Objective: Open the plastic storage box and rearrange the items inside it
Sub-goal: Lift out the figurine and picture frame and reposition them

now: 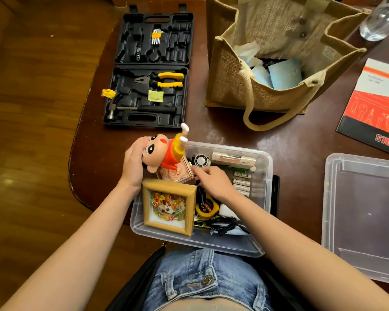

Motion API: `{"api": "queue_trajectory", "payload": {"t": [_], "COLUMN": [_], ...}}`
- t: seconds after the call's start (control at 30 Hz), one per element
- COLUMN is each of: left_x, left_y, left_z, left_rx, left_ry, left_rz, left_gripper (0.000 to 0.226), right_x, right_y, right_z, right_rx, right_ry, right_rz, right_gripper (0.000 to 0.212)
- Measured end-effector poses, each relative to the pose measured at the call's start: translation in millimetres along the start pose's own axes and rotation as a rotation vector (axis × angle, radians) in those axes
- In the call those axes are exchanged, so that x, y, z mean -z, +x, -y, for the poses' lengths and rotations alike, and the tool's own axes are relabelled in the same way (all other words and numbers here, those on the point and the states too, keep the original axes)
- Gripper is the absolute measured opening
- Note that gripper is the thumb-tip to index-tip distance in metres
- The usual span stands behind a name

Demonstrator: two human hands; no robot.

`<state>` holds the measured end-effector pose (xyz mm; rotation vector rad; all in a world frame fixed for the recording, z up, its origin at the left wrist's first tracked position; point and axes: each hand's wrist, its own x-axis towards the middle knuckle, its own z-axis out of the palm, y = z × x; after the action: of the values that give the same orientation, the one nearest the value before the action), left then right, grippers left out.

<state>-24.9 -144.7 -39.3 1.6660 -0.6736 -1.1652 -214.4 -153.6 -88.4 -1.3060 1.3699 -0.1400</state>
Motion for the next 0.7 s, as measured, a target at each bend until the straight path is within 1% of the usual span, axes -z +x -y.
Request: {"api": "queue_trajectory", "payload": {"t": [0.03,0.07,0.1,0.17,0.27,0.3,0.33,0.4,0.43,0.47,0.57,0.63,0.7], "left_x": [0.5,0.6,0.7,0.6,2.1,3.2,4.2,6.2,6.7,6.4,4.0,3.0,3.7], "left_y": [0.2,-0.1,-0.4,-2.9,-9.9,-12.3,-14.5,-17.7,-18.7,-19.8,-22.3,-23.2,-22.9], "left_z": [-0.9,-2.1,-2.5,-2.2,0.2,1.4,2.5,4.7,5.6,5.6,3.3,-1.3,-8.2], "left_rx": [0.029,0.048,0.056,0.048,-0.018,-0.046,-0.064,-0.075,-0.074,-0.071,-0.066,-0.047,-0.002], "left_ry": [-0.03,-0.054,-0.063,-0.047,-0.01,0.004,0.016,0.017,0.009,-0.001,-0.037,-0.093,-0.194], "left_rz": [-0.025,-0.04,-0.043,-0.026,0.032,0.061,0.08,0.089,0.088,0.09,0.104,0.099,0.076], "left_gripper": [0.025,0.026,0.026,0.027,0.023,0.022,0.022,0.023,0.024,0.025,0.025,0.026,0.029], "right_x": [-0.1,0.3,1.5,5.4,14.1,18.5,22.8,25.3,22.1,16.8,0.5,2.6,12.6], "right_y": [2.0,3.7,5.0,5.3,-0.3,-5.2,-11.0,-26.2,-32.4,-36.6,-44.5,-47.6,-50.1], "right_z": [6.6,12.5,17.6,25.5,22.9,19.7,15.4,8.1,4.8,1.5,-3.1,-1.9,-2.1], "right_rx": [-0.05,-0.084,-0.095,-0.094,-0.064,-0.047,-0.037,-0.017,0.023,0.078,0.209,0.207,0.16], "right_ry": [0.006,-0.024,-0.075,-0.164,-0.234,-0.215,-0.151,0.021,0.069,0.088,0.124,0.142,0.191], "right_rz": [0.03,0.069,0.111,0.174,0.193,0.232,0.313,0.499,0.534,0.522,0.38,0.316,0.268], "right_gripper": [0.073,0.082,0.082,0.076,0.08,0.08,0.077,0.061,0.054,0.049,0.036,0.03,0.024]}}
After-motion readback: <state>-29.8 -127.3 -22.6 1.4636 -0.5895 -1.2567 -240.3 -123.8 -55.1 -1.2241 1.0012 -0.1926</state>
